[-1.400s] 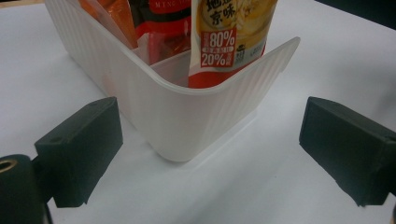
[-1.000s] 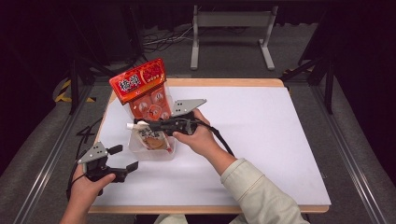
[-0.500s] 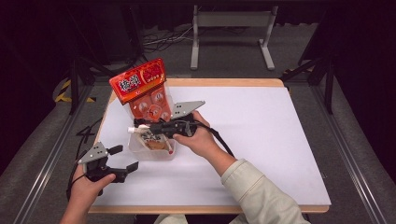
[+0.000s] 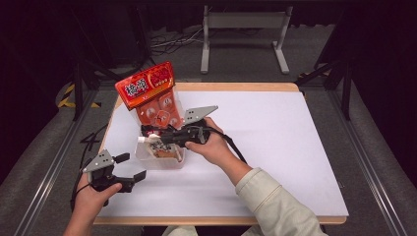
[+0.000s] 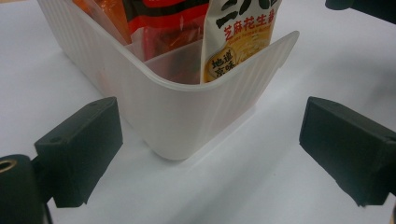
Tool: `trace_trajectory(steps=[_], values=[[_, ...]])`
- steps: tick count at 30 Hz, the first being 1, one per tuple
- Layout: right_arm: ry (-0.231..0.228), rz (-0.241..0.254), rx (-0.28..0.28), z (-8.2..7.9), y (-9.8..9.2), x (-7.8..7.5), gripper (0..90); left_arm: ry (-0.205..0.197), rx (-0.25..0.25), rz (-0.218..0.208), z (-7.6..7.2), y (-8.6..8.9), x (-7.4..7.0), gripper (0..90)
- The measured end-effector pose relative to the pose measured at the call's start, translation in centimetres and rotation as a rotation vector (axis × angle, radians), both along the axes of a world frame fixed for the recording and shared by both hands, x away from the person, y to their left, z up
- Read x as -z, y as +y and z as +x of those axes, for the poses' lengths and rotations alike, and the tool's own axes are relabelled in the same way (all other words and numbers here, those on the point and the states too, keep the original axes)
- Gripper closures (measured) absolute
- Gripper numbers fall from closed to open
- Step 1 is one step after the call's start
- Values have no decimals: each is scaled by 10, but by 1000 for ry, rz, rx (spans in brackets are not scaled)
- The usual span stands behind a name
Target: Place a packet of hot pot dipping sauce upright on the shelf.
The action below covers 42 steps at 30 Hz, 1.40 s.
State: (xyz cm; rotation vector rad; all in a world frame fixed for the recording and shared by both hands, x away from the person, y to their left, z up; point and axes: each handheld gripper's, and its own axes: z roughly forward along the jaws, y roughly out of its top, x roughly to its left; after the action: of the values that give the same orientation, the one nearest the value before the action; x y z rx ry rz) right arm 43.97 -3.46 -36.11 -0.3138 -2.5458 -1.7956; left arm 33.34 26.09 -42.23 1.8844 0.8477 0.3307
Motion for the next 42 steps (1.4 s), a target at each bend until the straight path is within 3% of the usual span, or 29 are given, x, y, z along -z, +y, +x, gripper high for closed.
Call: trace_trajectory(steps=[8, 15, 21, 27, 42], values=[[20, -4, 23, -1, -14, 1, 809, 7, -1, -5, 0, -1, 1, 68], [7, -10, 33, -2, -17, -3, 742, 9, -2, -3, 1, -1, 1, 67], [-6, 5, 39, -8, -20, -8, 613, 4, -1, -4, 0, -1, 1, 67], [-46, 44, 64, -14, -29, -18, 403, 4, -4, -11, -1, 0, 1, 67], [-142, 58, 218, -36, -110, -46, 367, -1, -6, -9, 0, -1, 0, 67]])
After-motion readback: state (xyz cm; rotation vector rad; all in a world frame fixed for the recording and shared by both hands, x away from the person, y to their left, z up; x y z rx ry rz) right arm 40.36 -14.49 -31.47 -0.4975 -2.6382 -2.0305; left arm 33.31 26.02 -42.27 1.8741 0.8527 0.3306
